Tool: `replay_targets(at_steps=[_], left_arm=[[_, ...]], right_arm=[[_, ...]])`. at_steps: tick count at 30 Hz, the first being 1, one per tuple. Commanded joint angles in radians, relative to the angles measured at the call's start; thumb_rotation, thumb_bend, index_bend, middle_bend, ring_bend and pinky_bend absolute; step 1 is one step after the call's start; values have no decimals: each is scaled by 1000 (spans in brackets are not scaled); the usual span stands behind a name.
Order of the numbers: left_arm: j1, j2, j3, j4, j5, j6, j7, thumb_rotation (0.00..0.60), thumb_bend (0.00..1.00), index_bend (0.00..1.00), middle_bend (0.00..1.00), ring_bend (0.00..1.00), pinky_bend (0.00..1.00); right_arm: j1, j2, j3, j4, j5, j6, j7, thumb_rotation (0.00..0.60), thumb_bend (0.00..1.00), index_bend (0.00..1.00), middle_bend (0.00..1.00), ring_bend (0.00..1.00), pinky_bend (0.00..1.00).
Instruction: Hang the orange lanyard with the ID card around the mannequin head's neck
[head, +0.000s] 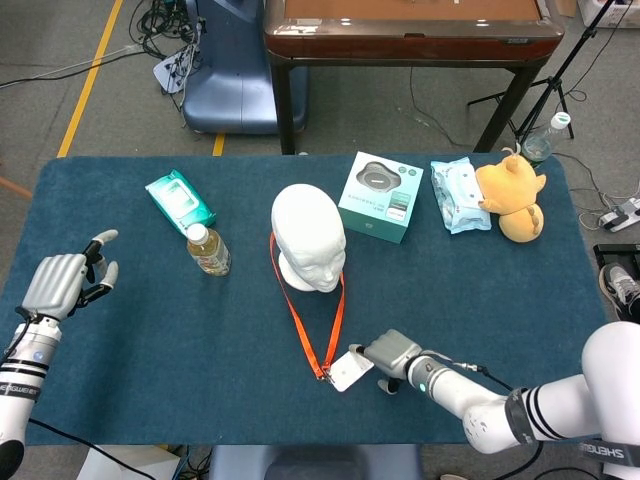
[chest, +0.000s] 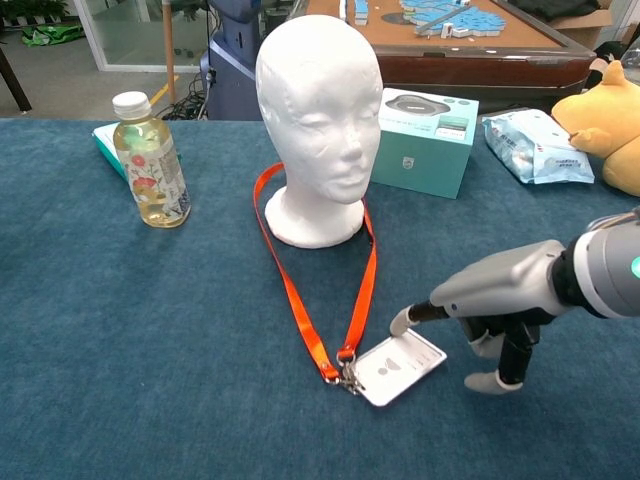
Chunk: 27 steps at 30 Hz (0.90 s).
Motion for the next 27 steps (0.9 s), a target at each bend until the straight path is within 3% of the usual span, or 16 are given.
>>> replay_targets(at_steps=[1, 10, 21, 27], left_arm=[[0, 0, 0, 0, 2, -1, -1, 54, 432, 146, 584, 564, 771], [-3, -6, 2, -4, 11, -3, -1, 53, 433, 146, 584, 564, 771], [-5, -4, 2, -19, 10, 1, 15, 59, 432, 146, 584, 565, 771], [-9, -10, 3, -18, 7, -4, 22, 57, 432, 146, 584, 565, 771]], right_arm=[[-6, 17, -18, -39, -43, -2, 3, 593, 438, 96, 964, 947, 1000], [-37, 62, -44, -83, -108, 46, 26, 592, 438, 96, 964, 948, 1000], [-52, 64, -52, -78, -145, 30, 49, 592, 437, 96, 964, 951, 1000], [-63, 106, -83, -123, -191, 17, 53, 592, 437, 96, 964, 953, 1000]])
